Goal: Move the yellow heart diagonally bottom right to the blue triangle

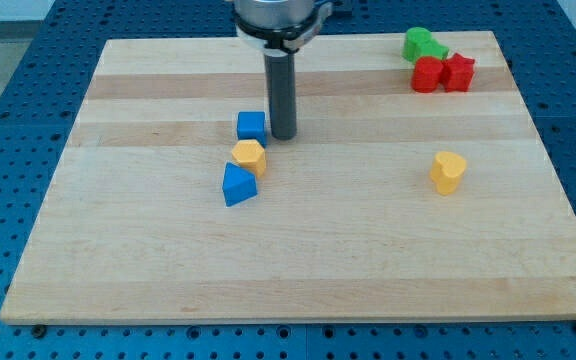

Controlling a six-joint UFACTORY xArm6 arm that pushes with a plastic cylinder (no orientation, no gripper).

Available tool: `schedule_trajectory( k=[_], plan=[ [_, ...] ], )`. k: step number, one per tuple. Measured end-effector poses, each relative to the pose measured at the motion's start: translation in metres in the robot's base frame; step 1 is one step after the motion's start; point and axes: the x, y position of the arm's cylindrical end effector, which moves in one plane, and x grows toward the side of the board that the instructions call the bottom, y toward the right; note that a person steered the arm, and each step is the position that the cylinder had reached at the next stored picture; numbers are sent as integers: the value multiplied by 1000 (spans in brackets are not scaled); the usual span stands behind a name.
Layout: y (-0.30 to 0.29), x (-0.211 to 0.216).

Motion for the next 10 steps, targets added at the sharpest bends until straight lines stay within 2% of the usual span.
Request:
schedule_trajectory(
  k=[1,3,4,7,8,9,10],
  plan=[
    [48,0],
    [197,1],
    [245,33],
    [160,80],
    [166,82],
    [202,97],
    [184,111]
  ],
)
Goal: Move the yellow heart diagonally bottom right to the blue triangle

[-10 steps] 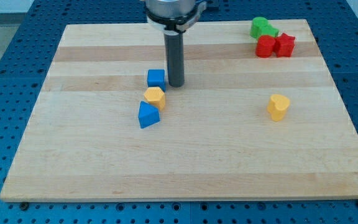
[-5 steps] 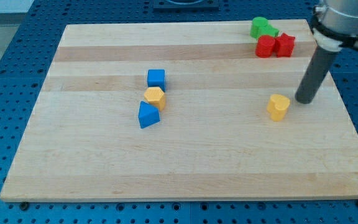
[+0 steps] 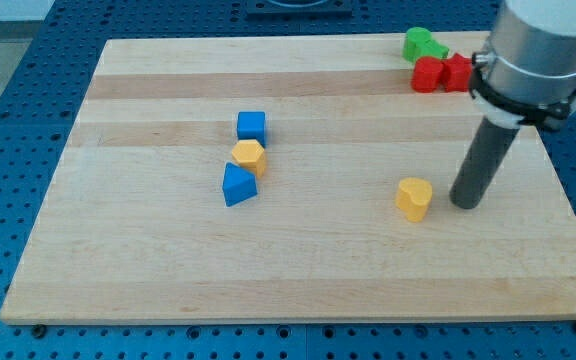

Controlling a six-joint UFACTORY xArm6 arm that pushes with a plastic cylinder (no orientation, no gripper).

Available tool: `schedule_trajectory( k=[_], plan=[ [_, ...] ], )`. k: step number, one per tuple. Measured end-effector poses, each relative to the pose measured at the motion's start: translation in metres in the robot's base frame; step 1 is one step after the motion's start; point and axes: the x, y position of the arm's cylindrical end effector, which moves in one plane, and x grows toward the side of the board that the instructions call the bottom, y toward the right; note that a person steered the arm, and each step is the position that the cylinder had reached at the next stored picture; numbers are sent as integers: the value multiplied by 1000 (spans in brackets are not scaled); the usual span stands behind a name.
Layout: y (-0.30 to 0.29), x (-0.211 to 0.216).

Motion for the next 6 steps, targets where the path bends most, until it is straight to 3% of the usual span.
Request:
schedule_trajectory(
  k=[3,5,6],
  plan=[
    [-135,5],
    [-139,37],
    [-77,9]
  ],
)
